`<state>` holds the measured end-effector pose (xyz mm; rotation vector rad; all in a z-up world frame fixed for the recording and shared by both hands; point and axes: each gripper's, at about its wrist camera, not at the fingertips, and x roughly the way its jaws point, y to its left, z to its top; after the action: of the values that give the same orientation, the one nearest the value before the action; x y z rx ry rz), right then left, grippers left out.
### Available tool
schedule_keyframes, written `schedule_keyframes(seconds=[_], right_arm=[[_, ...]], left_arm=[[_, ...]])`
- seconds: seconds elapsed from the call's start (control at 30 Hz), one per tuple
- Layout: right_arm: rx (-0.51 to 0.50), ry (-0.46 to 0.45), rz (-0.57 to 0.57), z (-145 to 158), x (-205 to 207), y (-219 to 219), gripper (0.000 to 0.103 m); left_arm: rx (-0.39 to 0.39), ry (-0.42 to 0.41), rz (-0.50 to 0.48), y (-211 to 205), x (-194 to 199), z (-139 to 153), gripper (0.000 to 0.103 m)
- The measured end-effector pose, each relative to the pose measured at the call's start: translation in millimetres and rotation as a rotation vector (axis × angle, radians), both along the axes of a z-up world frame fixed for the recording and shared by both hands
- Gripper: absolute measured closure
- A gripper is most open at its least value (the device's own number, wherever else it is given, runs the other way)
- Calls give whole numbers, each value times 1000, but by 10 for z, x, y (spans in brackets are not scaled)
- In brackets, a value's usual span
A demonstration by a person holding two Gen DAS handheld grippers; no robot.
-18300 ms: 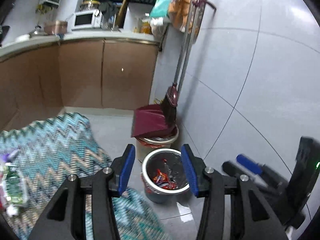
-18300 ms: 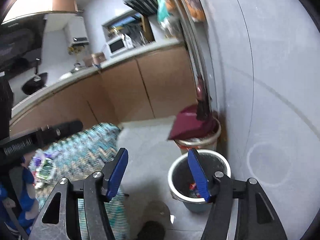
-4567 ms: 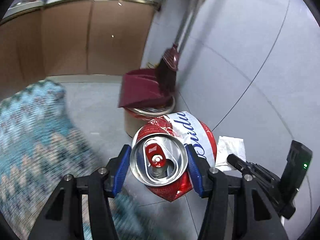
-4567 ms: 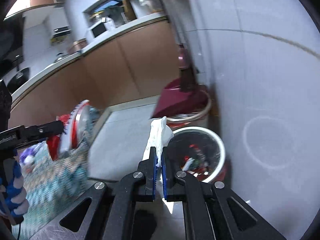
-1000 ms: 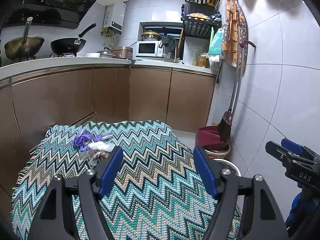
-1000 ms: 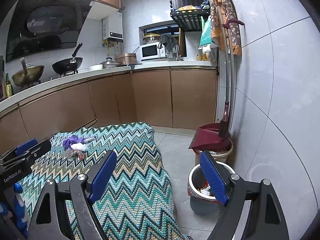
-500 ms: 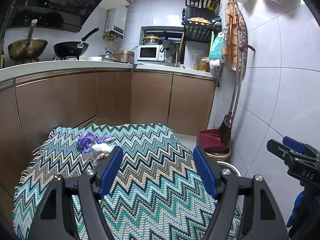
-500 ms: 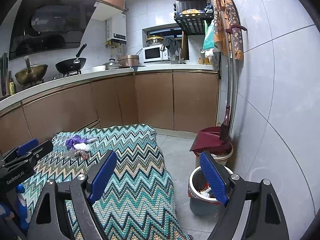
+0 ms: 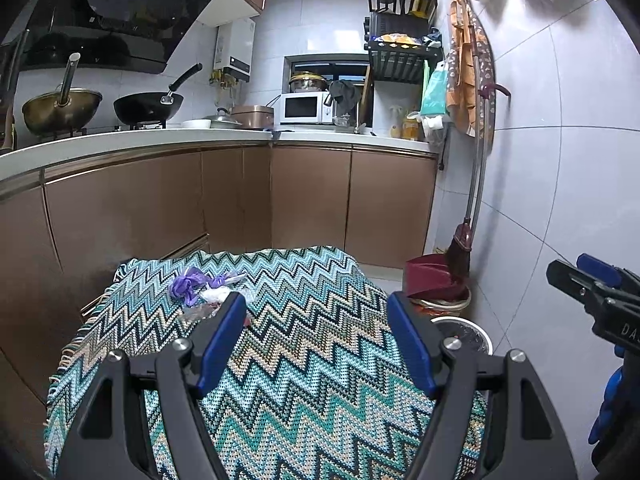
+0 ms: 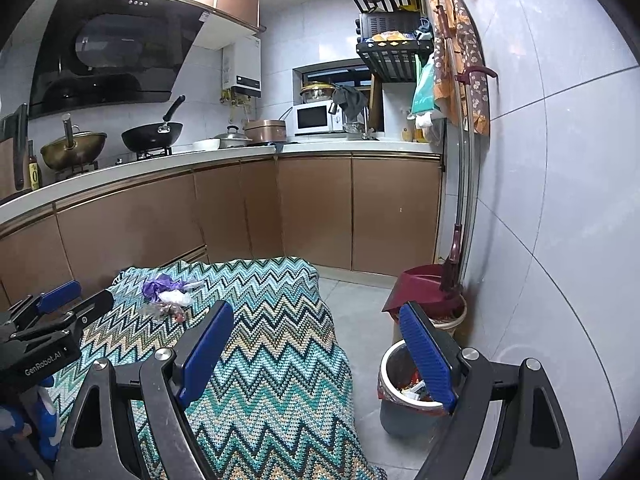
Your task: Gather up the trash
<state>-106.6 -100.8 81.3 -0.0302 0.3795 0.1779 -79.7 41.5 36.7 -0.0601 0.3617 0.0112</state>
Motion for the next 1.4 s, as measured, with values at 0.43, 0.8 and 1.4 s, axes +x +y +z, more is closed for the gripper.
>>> schedule_keyframes(seconds=[0.43,0.8,1.4], right_arm=[[21,-8,49,68,139,63,19],[24,30,99,-86,436,242,19],[15,237,319,-794,1506,936,31]], left_arm=[[16,29,26,91,140,17,32],[-23,85,39,441,329,-244,32],[-170,276,84,1566,1145,-1075,32]])
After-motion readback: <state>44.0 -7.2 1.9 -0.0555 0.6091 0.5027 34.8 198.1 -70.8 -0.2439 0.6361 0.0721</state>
